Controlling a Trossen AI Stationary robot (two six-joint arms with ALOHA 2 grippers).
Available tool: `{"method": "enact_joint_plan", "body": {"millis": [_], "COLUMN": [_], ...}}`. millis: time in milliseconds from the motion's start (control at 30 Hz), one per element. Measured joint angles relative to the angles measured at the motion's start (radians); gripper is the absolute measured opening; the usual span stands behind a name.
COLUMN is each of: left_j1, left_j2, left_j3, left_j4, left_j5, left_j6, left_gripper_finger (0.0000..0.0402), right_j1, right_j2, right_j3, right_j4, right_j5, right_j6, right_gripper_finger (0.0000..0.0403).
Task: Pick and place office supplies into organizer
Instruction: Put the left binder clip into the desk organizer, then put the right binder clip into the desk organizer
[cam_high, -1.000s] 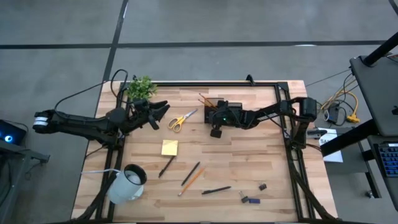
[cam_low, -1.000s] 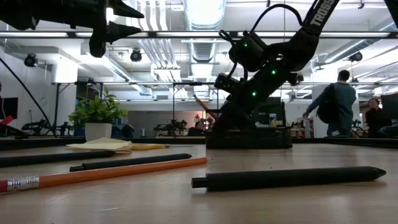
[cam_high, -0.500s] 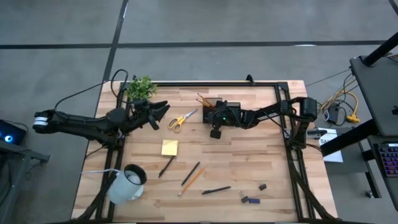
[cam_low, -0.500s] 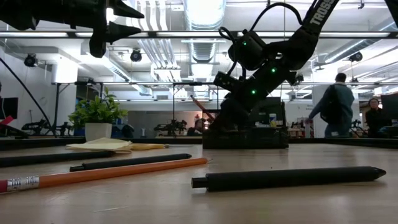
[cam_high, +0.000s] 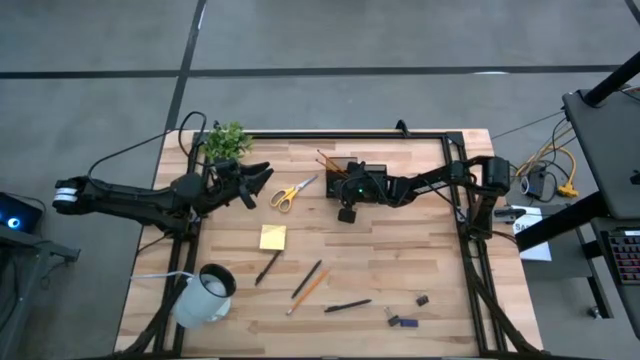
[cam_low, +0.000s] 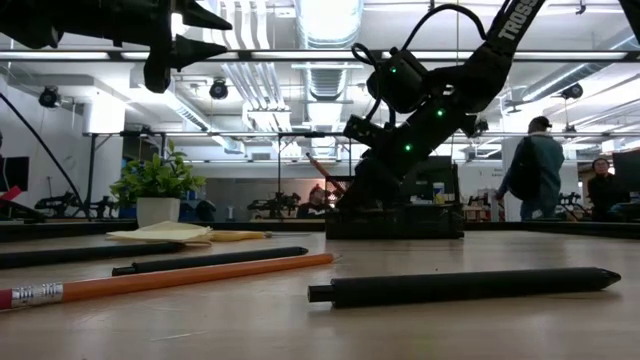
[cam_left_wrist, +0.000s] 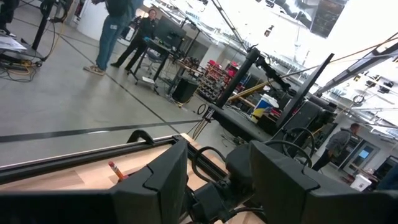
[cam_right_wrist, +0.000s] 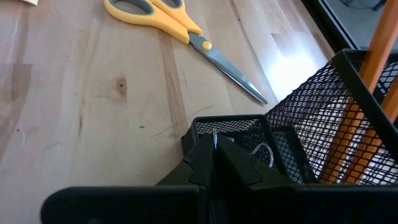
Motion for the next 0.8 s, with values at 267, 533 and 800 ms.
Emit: {"method": "enact_joint_plan", "body": {"millis": [267,533,800], "left_j1": [0.000,0.000,0.000], "left_j2": [0.000,0.000,0.000], "left_j3": [0.000,0.000,0.000], "left_j4": [0.000,0.000,0.000], "left_j5": [0.000,0.000,0.000], "left_j6": [0.000,0.000,0.000], "left_gripper_finger": [0.0157,0.0157,0.0157], "right_j1": [0.000,0.000,0.001], "right_j2": [-0.005,-0.005,-0.048], "right_j3": [0.000,0.000,0.000], "right_j4": [0.000,0.000,0.003], "right_j5": [-0.022,-0.022,-0.022], "right_j6": [0.004,0.004,0.055], "right_gripper_finger": [0.0029,0.0067,0.0099]}}
